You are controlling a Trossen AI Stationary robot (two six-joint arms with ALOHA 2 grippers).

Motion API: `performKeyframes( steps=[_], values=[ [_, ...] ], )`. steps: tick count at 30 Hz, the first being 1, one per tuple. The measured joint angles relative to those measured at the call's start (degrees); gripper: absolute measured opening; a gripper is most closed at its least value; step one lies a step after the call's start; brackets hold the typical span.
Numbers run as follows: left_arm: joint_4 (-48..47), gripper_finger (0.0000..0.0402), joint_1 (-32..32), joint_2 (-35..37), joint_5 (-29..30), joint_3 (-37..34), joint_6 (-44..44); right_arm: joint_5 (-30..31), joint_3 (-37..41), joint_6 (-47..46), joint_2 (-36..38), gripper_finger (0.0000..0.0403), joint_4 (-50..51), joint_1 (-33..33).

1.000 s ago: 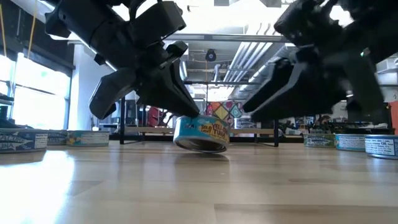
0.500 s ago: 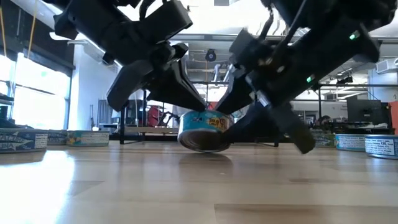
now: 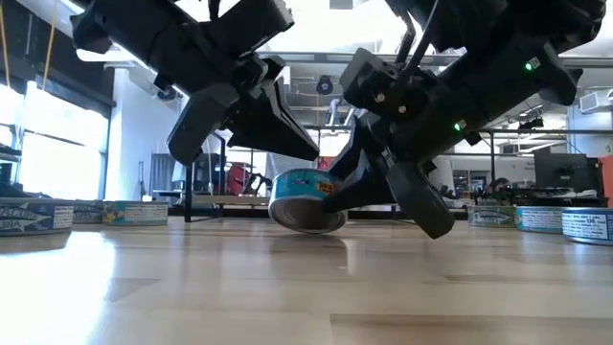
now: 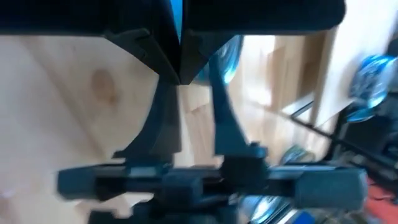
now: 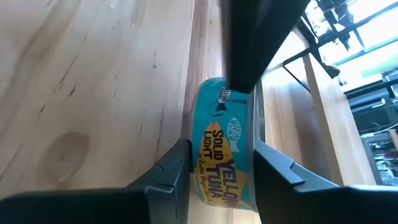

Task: Stack canned seafood by type on shelf
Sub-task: Put the light blue tuna can on the shelf

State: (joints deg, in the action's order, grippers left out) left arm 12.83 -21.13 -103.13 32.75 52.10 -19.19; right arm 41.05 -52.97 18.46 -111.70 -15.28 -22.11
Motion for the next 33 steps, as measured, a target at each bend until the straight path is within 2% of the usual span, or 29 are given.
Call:
performKeyframes(
  steps=[10, 13, 17, 20, 25, 30, 33],
  values=[
    [-10.0, 0.0, -6.4, 5.7, 23.3, 0.0, 2.3, 0.8, 0.1, -0.7, 4.0, 0.011, 2.1, -0.2],
    [-14.9, 0.0, -8.4, 8.2, 28.5, 0.0, 7.6, 4.8, -0.2, -0.6, 7.6, 0.011, 3.7, 0.3],
    [-23.5, 0.0, -10.0, 11.1, 30.0, 0.0, 20.5, 7.6, -4.7, 0.8, 11.8, 0.011, 13.4, 4.6],
    [-29.5, 0.0, -10.6, 11.7, 29.9, 0.0, 28.7, 4.4, -11.2, 2.2, 12.5, 0.011, 21.7, 10.8],
    [-38.6, 0.0, -10.8, 11.3, 30.0, 0.0, 39.1, -5.3, -20.4, 4.7, 8.2, 0.011, 28.2, 23.3],
    [-48.2, 0.0, -10.9, 11.1, 30.0, -0.1, 52.1, -7.5, -25.2, 4.5, 2.5, 0.011, 30.2, 33.3],
    [-48.4, 0.0, -11.7, 11.1, 30.1, -2.2, 58.2, -10.4, -27.3, 4.5, -0.2, 0.011, 31.3, 37.4]
  ],
)
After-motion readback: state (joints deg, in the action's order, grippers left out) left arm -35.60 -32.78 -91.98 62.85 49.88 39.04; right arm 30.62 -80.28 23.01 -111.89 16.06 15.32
